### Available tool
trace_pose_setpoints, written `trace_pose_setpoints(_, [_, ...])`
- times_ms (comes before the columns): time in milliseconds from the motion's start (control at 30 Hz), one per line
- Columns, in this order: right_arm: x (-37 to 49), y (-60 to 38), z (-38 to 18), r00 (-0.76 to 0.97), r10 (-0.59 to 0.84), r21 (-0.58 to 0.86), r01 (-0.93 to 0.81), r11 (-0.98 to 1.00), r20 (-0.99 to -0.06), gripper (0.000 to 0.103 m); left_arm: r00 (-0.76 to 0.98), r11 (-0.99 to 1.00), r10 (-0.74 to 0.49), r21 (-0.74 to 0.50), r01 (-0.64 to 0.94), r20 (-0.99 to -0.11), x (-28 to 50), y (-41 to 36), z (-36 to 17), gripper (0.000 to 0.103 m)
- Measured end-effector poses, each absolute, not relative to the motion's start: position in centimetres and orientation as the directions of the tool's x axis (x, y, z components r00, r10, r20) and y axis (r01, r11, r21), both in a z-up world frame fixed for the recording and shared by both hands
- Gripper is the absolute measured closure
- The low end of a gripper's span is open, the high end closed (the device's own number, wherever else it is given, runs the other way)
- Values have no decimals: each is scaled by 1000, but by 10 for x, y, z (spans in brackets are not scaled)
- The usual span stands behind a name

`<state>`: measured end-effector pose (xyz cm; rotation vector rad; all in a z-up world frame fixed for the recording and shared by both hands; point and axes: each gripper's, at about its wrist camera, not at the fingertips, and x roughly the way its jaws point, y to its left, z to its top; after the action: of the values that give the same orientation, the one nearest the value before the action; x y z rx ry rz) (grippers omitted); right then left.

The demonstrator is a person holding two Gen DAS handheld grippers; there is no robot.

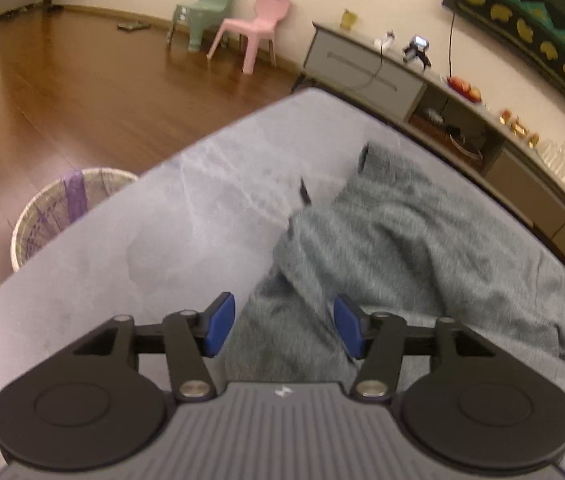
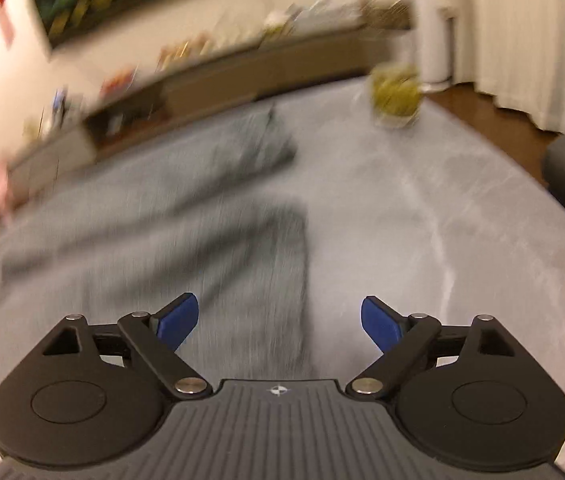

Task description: Fold clothes

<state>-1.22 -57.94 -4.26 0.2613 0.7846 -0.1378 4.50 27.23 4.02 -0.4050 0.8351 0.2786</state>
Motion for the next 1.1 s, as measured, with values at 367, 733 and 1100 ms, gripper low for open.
trace_pose_setpoints(367, [-12, -565, -36, 686, -78, 71, 186, 980, -724, 96, 762, 951, 20, -223, -214, -648, -2, 267, 82, 81])
trace_pose_setpoints(733, [-9, -566, -21, 728, -180, 40, 274, 961, -661, 39, 668, 993, -26, -94, -66, -744, 93, 192, 45, 52])
trace_pose_setpoints(1100, [-10, -567, -47, 599, -123, 1, 202, 979, -791, 42, 577, 980, 151, 45, -195, -803, 150, 200, 7, 57])
